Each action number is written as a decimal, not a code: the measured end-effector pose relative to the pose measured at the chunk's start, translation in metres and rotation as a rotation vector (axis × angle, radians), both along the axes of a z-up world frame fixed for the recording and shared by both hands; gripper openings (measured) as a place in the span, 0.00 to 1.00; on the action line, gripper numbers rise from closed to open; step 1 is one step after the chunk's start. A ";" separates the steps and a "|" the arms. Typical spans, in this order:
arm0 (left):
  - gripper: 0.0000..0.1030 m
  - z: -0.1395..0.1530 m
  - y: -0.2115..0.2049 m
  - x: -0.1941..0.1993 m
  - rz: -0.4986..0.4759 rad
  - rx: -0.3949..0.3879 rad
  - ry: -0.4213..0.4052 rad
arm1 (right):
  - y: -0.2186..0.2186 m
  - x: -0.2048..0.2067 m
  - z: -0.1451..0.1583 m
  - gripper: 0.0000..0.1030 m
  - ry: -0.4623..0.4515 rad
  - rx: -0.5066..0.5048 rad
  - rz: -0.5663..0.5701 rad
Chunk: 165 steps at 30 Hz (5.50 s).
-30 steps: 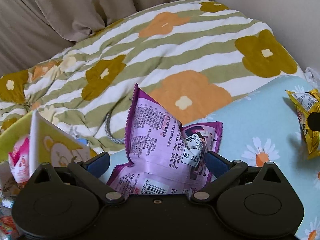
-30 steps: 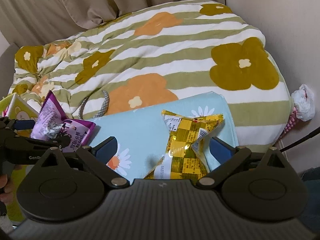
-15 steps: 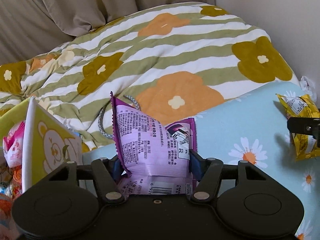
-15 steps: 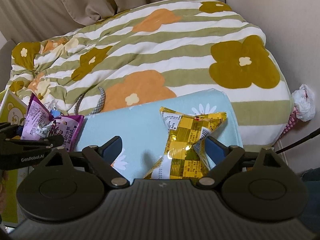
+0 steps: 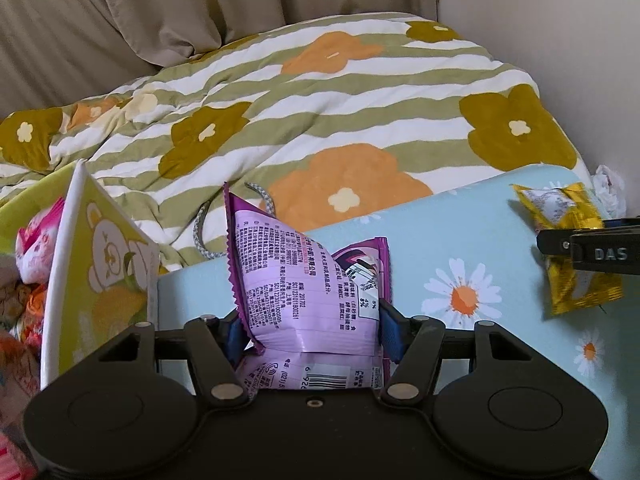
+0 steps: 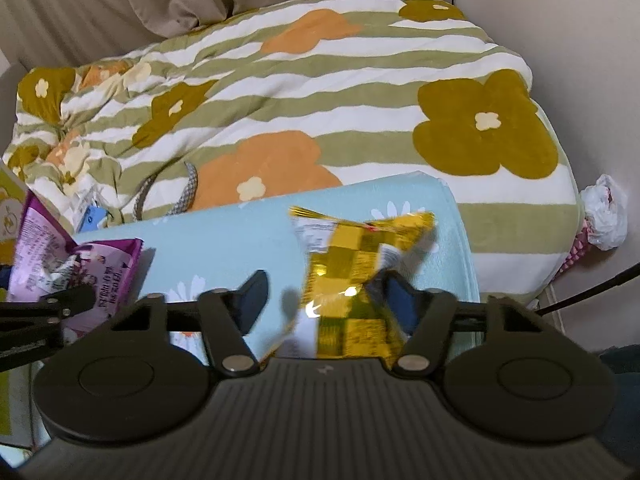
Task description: Organize snacks
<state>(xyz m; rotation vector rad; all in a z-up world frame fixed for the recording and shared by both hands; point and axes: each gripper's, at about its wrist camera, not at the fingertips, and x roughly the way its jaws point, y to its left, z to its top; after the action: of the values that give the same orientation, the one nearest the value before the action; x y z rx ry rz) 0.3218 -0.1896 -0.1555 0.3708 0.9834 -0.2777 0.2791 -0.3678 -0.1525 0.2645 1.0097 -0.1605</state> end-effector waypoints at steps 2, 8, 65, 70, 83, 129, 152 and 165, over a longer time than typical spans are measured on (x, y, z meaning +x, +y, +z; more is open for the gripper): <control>0.65 0.004 0.001 -0.005 0.008 -0.011 -0.007 | 0.000 -0.001 -0.001 0.53 0.000 -0.009 0.008; 0.65 0.024 0.003 -0.021 0.029 -0.048 -0.045 | 0.002 -0.009 0.011 0.50 -0.030 -0.007 0.039; 0.99 0.134 0.347 -0.081 0.150 -0.291 -0.258 | 0.360 -0.051 0.180 0.50 -0.294 -0.023 0.178; 1.00 0.148 0.356 -0.085 0.139 -0.295 -0.297 | 0.366 -0.046 0.182 0.50 -0.304 -0.020 0.196; 1.00 0.151 0.367 -0.084 0.140 -0.239 -0.306 | 0.402 -0.009 0.196 0.90 -0.357 0.025 0.309; 1.00 0.183 0.237 -0.289 0.176 -0.223 -0.383 | 0.245 -0.288 0.212 1.00 -0.282 -0.193 0.069; 1.00 0.182 0.227 -0.295 0.148 -0.208 -0.398 | 0.223 -0.301 0.206 1.00 -0.277 -0.193 0.031; 1.00 0.183 0.230 -0.298 0.147 -0.206 -0.396 | 0.224 -0.300 0.206 1.00 -0.277 -0.192 0.027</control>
<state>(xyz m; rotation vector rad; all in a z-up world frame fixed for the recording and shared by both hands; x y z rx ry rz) 0.0240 0.0408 0.0271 0.1552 0.5824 -0.1614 -0.0213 -0.1439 0.0538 0.0936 0.7169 -0.1895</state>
